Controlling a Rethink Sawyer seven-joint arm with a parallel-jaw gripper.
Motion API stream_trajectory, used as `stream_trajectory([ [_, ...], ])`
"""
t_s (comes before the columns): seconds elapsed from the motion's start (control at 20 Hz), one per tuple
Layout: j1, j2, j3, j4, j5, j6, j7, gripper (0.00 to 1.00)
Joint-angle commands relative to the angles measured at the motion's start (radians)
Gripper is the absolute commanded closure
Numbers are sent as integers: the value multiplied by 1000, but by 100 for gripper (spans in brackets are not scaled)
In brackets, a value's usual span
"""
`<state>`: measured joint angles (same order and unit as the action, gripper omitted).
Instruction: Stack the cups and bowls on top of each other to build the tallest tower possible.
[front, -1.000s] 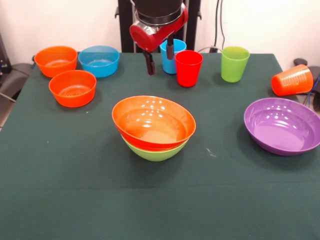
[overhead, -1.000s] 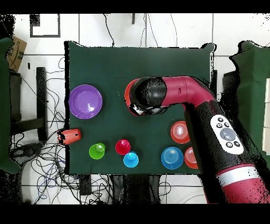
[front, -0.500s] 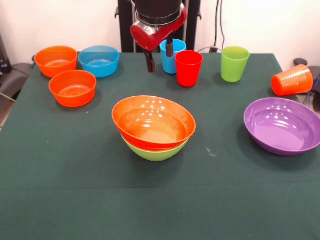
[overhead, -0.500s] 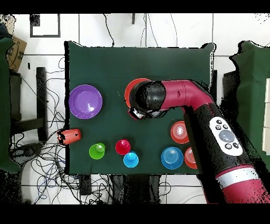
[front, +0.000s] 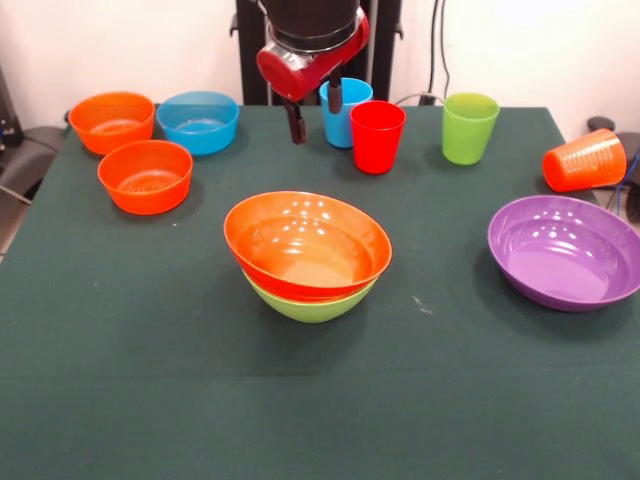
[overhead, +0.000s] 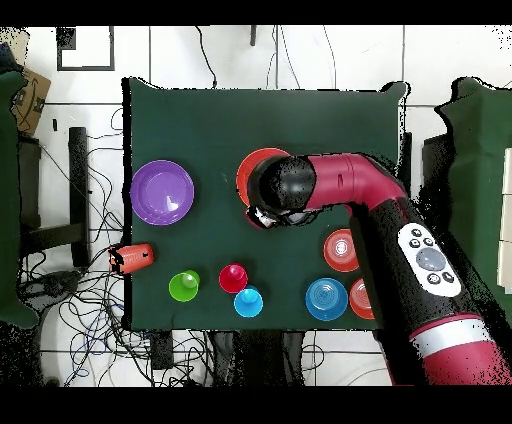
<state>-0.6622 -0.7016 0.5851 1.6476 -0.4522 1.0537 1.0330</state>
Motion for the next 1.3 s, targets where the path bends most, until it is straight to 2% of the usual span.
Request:
stream_trajectory([
  [0.05, 45, 49, -55, 43, -16, -78, 146, 0],
  [0.65, 76, 52, -76, 40, -8, -102, 178, 0],
  [0.85, 79, 49, -81, 64, 1, -125, 187, 0],
  [1.3, 148, 40, -118, 69, 13, -126, 258, 0],
])
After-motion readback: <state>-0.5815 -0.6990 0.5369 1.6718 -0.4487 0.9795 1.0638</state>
